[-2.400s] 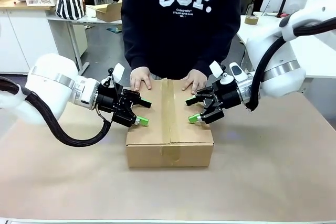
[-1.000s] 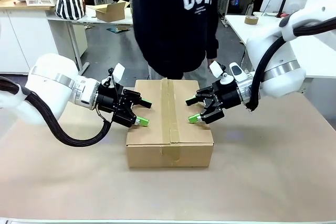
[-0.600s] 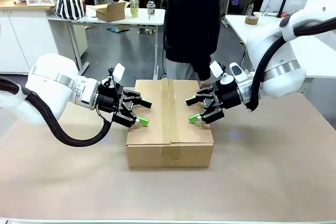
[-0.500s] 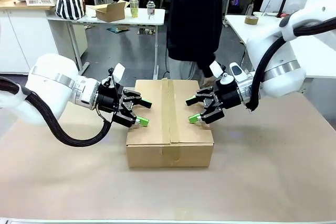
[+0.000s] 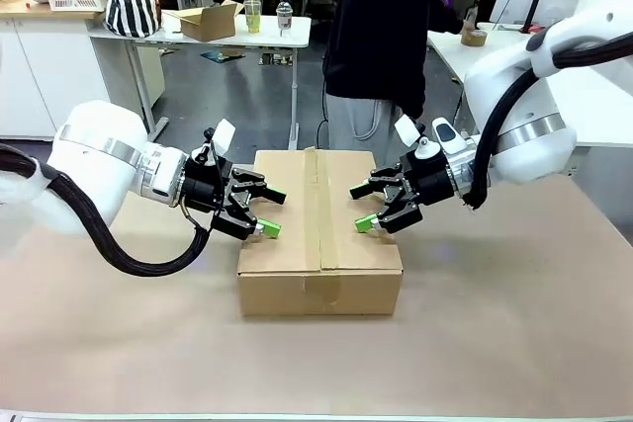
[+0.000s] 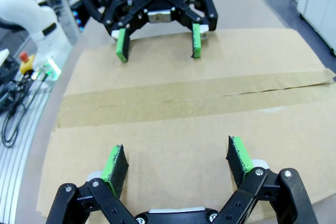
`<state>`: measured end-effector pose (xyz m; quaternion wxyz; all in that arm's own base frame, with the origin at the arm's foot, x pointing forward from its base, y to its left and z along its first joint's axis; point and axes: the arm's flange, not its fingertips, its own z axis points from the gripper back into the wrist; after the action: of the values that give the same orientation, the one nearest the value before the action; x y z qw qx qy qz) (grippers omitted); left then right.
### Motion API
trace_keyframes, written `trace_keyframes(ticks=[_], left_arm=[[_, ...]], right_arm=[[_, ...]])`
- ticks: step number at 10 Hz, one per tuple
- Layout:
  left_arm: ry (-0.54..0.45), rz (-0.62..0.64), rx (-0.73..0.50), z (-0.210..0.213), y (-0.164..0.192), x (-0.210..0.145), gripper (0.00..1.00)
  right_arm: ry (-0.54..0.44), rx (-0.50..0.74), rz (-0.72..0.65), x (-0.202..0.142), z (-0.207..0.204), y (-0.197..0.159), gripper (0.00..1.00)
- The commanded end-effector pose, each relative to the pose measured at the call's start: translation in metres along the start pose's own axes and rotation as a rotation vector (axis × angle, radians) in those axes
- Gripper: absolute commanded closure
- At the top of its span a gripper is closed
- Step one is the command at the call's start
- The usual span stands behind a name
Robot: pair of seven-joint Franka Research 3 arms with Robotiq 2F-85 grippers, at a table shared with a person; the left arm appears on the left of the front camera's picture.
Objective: Pack the gift set into the box.
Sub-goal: Press and hold the closed box until the human finishes sealing it.
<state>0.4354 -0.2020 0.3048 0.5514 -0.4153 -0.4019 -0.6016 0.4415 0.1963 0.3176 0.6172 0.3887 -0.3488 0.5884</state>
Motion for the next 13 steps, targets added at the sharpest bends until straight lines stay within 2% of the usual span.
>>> trace_keyframes(ticks=[1,13], left_arm=[[0.003,-0.001,-0.014,0.0014,-0.0014,-0.002,0.0],[0.003,-0.001,-0.014,0.0014,-0.0014,-0.002,0.0]], right_arm=[[0.002,-0.004,-0.006,-0.0013,-0.0001,0.0003,0.0],[0.002,-0.004,-0.006,-0.0013,-0.0001,0.0003,0.0]])
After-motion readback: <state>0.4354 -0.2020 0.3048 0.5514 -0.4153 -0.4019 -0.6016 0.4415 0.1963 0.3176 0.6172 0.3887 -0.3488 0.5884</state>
